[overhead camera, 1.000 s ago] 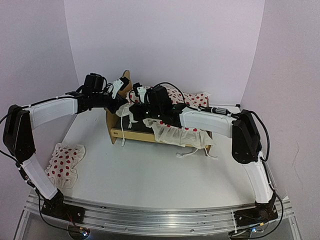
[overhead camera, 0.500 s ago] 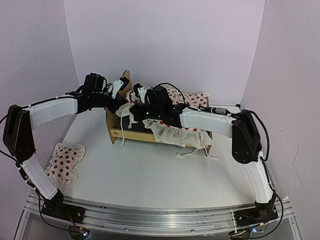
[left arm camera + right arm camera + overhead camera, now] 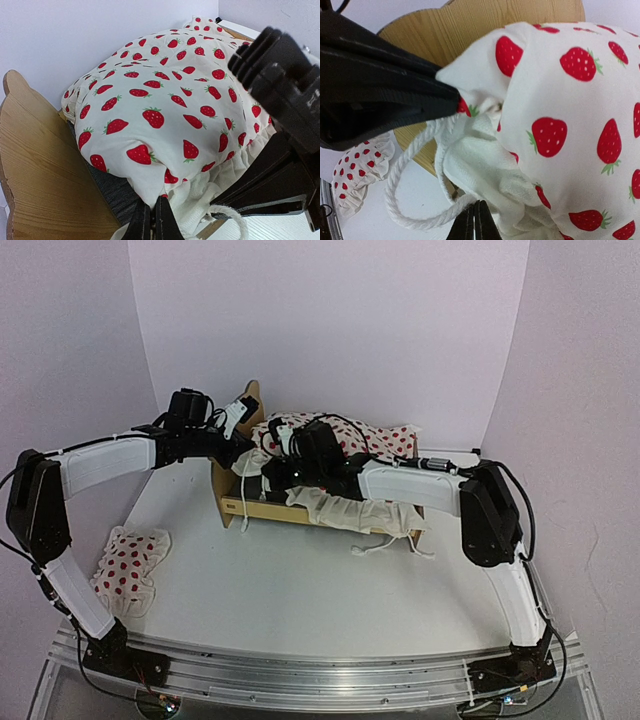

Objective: Set up the pet bed

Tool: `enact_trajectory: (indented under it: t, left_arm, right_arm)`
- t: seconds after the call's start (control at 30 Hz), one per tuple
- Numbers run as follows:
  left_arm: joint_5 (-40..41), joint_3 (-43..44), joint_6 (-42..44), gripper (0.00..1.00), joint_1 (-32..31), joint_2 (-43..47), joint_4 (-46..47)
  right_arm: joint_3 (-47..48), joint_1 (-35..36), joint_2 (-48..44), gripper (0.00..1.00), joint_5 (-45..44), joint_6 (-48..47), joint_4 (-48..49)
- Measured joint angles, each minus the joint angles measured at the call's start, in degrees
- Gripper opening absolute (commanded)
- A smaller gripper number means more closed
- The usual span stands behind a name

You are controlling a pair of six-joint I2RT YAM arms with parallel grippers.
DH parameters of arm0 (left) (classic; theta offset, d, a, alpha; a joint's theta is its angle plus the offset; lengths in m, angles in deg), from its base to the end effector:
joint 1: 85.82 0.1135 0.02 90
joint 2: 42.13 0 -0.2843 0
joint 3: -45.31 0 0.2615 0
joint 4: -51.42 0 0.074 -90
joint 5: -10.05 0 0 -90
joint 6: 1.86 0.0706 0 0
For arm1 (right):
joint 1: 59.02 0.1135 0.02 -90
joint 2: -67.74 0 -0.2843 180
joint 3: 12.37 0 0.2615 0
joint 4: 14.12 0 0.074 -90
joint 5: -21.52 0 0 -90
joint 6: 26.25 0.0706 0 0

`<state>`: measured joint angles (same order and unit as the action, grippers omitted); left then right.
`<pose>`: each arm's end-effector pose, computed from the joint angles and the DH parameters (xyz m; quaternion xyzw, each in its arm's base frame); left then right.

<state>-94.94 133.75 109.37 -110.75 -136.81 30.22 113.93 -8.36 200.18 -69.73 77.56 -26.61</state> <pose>0.3816 -0.1975 0.3029 0.3945 0.7530 -0.1280 0.5109 0.3872 0.4699 0.2492 -0.2507 0.7726 0.3036 0.4981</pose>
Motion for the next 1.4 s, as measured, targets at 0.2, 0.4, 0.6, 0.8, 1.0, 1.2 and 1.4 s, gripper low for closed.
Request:
enact_trajectory:
  t: [0.2, 0.4, 0.6, 0.8, 1.0, 1.2, 1.4]
  left_arm:
    - [-0.02, -0.02, -0.01, 0.0, 0.0, 0.0, -0.01]
    - [-0.11, -0.02, -0.01, 0.0, 0.02, 0.0, -0.01]
    - [-0.28, -0.02, -0.01, 0.0, 0.04, 0.0, -0.01]
    - [-0.42, -0.02, -0.01, 0.0, 0.11, 0.0, -0.01]
    - [-0.48, -0.06, -0.01, 0.0, 0.13, 0.0, -0.05]
    - [-1.1, -1.03, 0.04, 0.0, 0.11, 0.0, -0.58]
    - [-1.95, -1.42, -0.07, 0.0, 0.13, 0.0, -1.03]
  right_arm:
    - [-0.7, 0.0, 1.35, 0.0, 0.0, 0.01, -0.66]
    - [-0.7, 0.0, 2.74, 0.0, -0.04, -0.02, -0.84]
    - [-0.7, -0.12, 4.0, 0.0, -0.39, -0.04, -0.87]
    - [-0.64, -0.54, 5.52, 0.0, -1.12, -0.02, -0.92]
    - [8.0, -1.3, 10.03, 0.0, -0.5, -2.12, -7.87]
    - [13.01, -1.83, 11.53, 0.02, 3.53, -6.39, -17.86]
    - [16.92, -3.1, 11.86, 0.16, 7.62, -9.94, -26.43]
